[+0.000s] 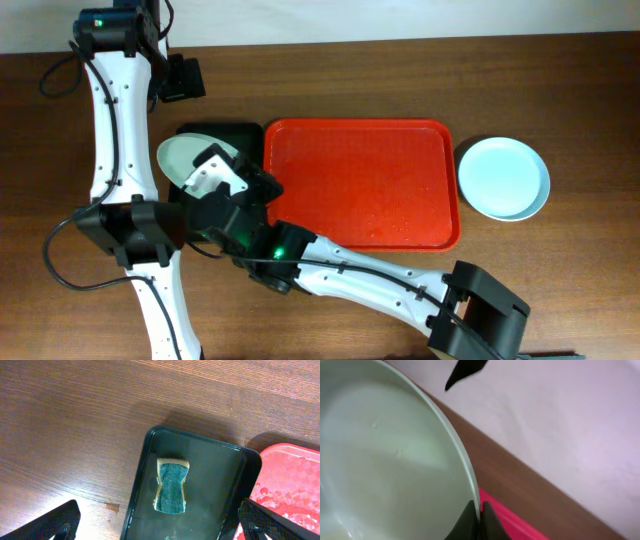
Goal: Clean dirty plates on tray and stack at the side
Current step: 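Lift the pale green plate with the right gripper and tilt it upright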
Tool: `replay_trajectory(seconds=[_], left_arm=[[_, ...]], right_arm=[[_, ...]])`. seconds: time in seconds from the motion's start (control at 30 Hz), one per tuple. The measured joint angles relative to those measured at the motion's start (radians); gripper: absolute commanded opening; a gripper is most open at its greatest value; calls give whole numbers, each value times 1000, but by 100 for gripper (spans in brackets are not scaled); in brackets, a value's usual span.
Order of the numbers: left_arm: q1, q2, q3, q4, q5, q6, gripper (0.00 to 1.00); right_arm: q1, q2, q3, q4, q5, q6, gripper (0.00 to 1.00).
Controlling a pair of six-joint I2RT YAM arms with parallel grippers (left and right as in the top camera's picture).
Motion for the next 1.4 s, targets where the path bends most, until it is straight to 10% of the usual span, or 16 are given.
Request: replay_trajectory(seconds=[1.4], left_arm=[[0, 0, 0, 0, 0, 0, 99]], right_arm=[[80, 0, 3, 127, 331, -330, 4]])
